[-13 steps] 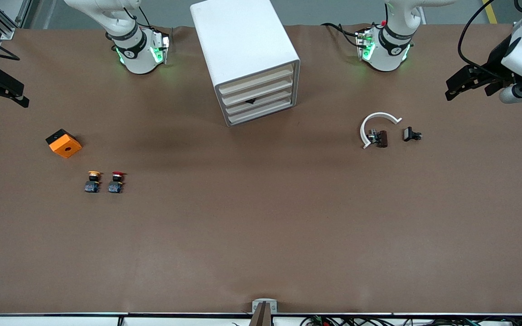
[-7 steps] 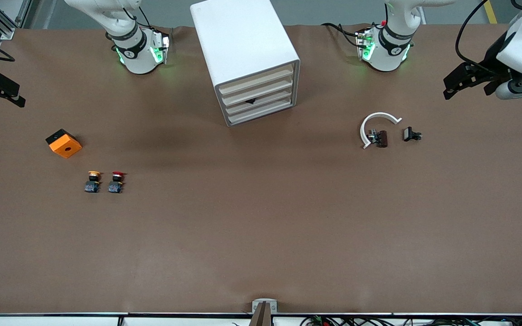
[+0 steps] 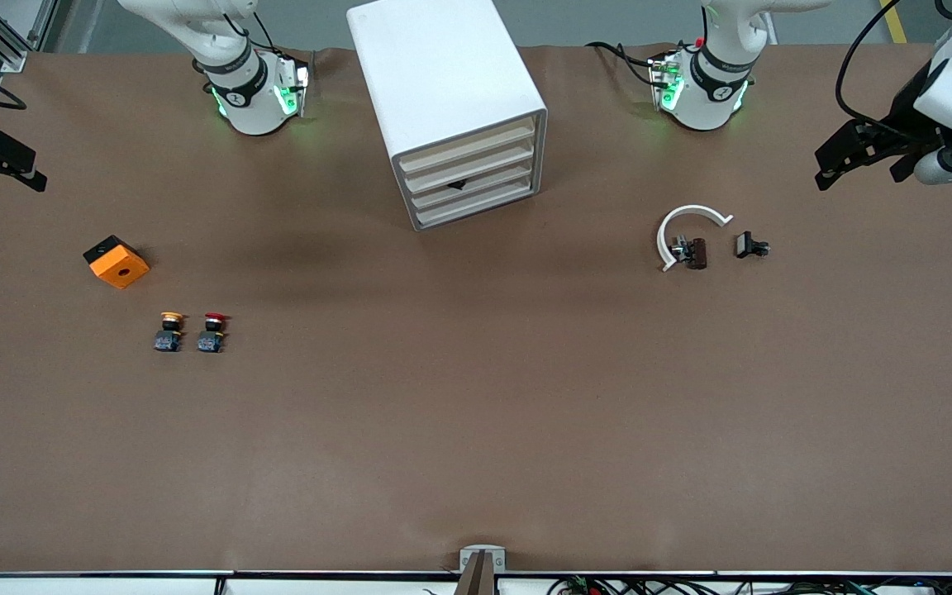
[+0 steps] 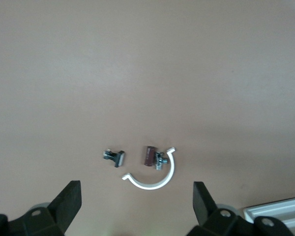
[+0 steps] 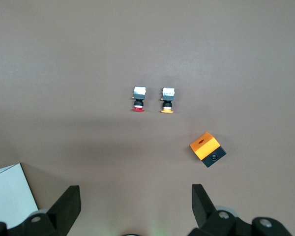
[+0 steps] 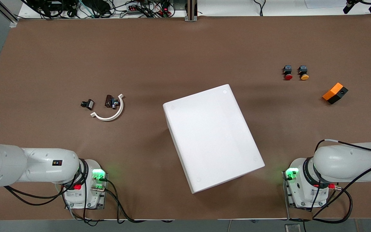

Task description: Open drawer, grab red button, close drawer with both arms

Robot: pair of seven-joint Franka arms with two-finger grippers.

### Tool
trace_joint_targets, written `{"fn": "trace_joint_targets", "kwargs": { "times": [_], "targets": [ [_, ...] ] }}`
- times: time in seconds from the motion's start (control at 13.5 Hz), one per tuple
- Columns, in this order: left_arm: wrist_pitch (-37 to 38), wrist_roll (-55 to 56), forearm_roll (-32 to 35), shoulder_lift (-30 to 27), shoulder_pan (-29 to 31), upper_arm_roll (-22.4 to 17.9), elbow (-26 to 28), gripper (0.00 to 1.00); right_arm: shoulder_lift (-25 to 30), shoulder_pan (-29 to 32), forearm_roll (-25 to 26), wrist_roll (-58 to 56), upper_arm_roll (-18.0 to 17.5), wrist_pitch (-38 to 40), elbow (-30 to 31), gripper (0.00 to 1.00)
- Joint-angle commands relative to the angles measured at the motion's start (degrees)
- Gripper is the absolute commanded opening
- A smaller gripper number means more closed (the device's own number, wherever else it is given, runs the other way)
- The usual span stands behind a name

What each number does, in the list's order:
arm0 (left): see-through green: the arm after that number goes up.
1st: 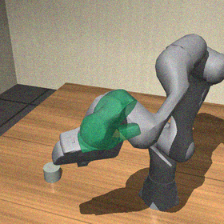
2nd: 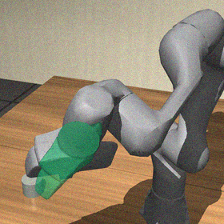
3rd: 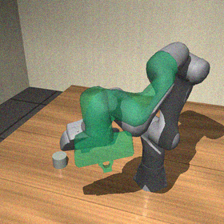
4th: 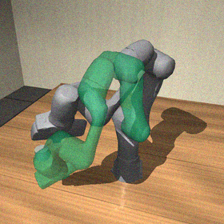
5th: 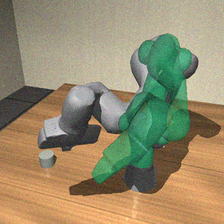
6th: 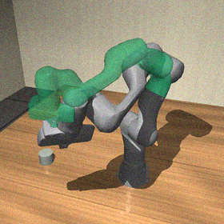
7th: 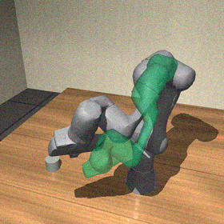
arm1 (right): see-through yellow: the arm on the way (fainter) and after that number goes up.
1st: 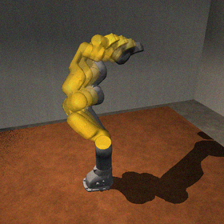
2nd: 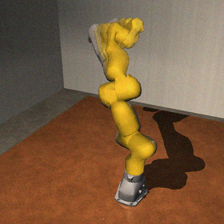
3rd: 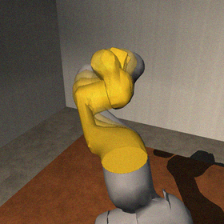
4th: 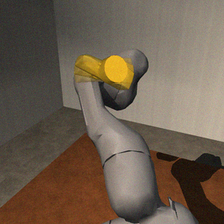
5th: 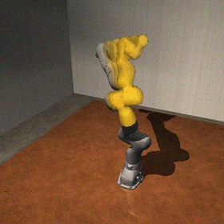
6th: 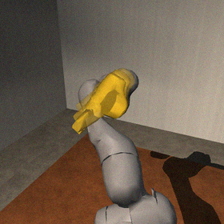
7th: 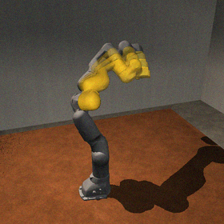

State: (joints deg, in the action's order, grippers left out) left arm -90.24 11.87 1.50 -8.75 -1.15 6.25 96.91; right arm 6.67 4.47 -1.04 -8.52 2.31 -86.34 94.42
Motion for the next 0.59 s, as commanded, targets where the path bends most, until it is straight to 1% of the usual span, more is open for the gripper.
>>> {"fn": "trace_joint_targets", "kwargs": {
  "times": [0.0,0.07,0.22,0.52],
  "targets": [
    [-0.81,-2.29,1.40,-0.57,0.53,0.34,0.48,1.00,1.77,0.89,-0.72,-0.44,-0.37,-0.68,1.82,1.00],
    [-0.73,-2.46,1.31,0.04,0.53,0.08,-0.22,1.00,1.77,0.89,-0.63,-0.70,-0.37,-0.76,1.74,1.00],
    [0.67,-2.20,1.31,2.67,0.62,-0.01,-3.81,1.00,1.86,0.98,-0.63,-3.24,-0.37,-1.29,1.74,1.00],
    [2.09,-1.76,0.87,3.83,0.62,-0.01,-4.36,1.00,1.94,0.81,-0.63,-2.64,-0.72,-1.20,1.30,1.00]
  ]
}}
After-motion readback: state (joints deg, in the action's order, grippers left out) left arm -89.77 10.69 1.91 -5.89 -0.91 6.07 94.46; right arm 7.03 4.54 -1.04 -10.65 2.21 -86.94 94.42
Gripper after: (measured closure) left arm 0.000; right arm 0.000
